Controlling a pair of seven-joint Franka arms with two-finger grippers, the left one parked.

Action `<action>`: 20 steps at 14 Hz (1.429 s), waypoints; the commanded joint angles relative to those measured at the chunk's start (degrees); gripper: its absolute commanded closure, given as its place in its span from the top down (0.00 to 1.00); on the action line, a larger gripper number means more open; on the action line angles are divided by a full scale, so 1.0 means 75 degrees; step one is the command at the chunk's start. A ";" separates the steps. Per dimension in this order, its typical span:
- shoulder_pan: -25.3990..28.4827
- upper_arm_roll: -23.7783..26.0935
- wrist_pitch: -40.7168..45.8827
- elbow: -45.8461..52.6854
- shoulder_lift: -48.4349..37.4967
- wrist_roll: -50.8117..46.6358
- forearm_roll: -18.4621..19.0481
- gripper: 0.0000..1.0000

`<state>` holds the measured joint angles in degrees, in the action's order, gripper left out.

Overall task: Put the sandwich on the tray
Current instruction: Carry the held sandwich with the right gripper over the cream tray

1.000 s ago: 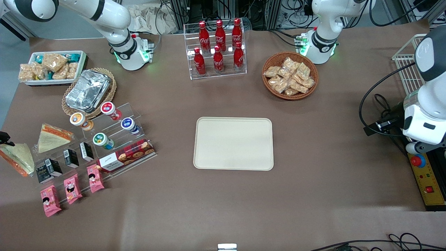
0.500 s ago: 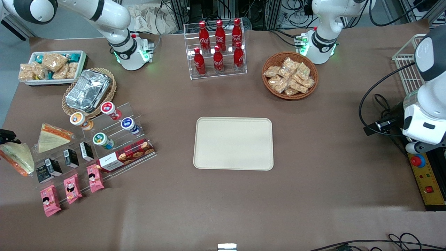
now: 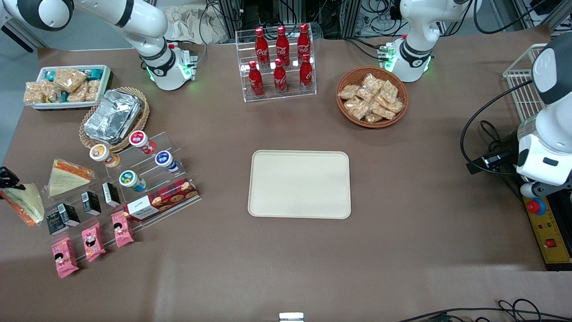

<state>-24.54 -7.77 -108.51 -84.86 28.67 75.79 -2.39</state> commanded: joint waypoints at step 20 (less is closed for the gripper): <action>0.5119 0.0274 0.2339 0.1132 -0.1573 -0.2215 -0.0478 0.28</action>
<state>7.66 -5.11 -92.33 -76.29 17.40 64.13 -6.06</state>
